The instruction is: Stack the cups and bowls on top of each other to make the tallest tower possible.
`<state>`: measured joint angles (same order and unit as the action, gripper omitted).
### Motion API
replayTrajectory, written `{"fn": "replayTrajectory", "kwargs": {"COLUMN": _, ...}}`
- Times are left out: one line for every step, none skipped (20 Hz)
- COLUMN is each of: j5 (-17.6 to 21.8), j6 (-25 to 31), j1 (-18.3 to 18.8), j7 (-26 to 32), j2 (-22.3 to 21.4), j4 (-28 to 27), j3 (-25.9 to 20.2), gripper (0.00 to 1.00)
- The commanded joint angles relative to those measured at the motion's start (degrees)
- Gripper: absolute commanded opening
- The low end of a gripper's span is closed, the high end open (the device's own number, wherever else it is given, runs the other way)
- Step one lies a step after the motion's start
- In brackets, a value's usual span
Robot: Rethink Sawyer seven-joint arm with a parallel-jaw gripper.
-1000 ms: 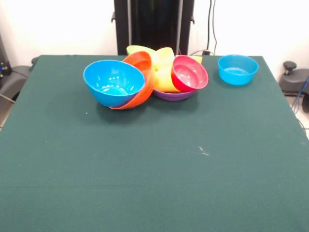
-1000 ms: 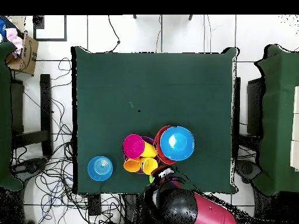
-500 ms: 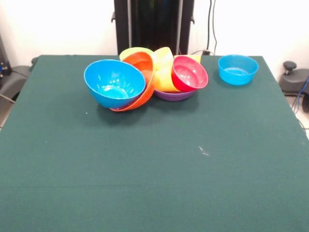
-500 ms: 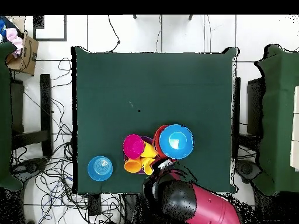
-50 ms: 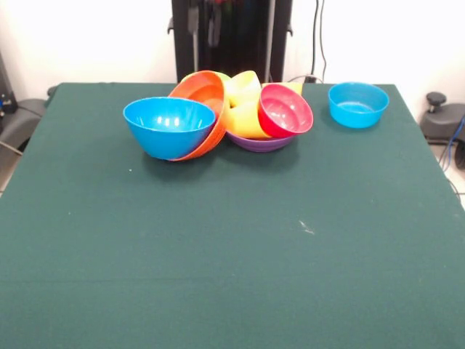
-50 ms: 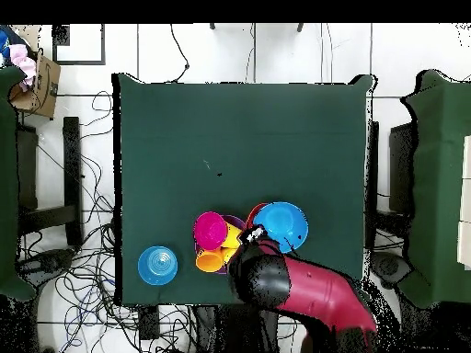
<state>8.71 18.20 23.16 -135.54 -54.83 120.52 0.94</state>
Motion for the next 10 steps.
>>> {"fn": "replayTrajectory", "kwargs": {"j5": 6.36, "j6": -9.61, "j1": -4.20, "j7": -3.53, "j2": 19.13, "j4": -8.86, "j3": 2.30, "gripper": 1.00}}
{"fn": "replayTrajectory", "kwargs": {"j5": 6.40, "j6": -10.15, "j1": -4.44, "j7": -3.12, "j2": 20.76, "j4": -10.12, "j3": 2.74, "gripper": 1.00}}
{"fn": "replayTrajectory", "kwargs": {"j5": 6.31, "j6": -10.30, "j1": -4.50, "j7": -2.63, "j2": 21.57, "j4": -10.82, "j3": 2.94, "gripper": 1.00}}
{"fn": "replayTrajectory", "kwargs": {"j5": 6.56, "j6": -10.71, "j1": -4.39, "j7": -1.78, "j2": 22.98, "j4": -12.26, "j3": 3.09, "gripper": 1.00}}
{"fn": "replayTrajectory", "kwargs": {"j5": 6.53, "j6": -10.79, "j1": -4.50, "j7": -1.30, "j2": 23.64, "j4": -13.02, "j3": 3.33, "gripper": 1.00}}
{"fn": "replayTrajectory", "kwargs": {"j5": 6.60, "j6": -10.46, "j1": -4.93, "j7": -0.81, "j2": 24.42, "j4": -14.45, "j3": 3.93, "gripper": 1.00}}
{"fn": "replayTrajectory", "kwargs": {"j5": 6.54, "j6": -10.43, "j1": -5.10, "j7": -0.57, "j2": 24.79, "j4": -15.03, "j3": 4.16, "gripper": 1.00}}
{"fn": "replayTrajectory", "kwargs": {"j5": 6.63, "j6": -10.10, "j1": -4.80, "j7": -0.01, "j2": 25.25, "j4": -15.91, "j3": 3.98, "gripper": 1.00}}
{"fn": "replayTrajectory", "kwargs": {"j5": 6.66, "j6": -10.06, "j1": -4.74, "j7": 0.16, "j2": 25.43, "j4": -16.18, "j3": 3.92, "gripper": 1.00}}
{"fn": "replayTrajectory", "kwargs": {"j5": 6.65, "j6": -9.56, "j1": -4.32, "j7": 0.62, "j2": 25.60, "j4": -16.87, "j3": 3.59, "gripper": 1.00}}
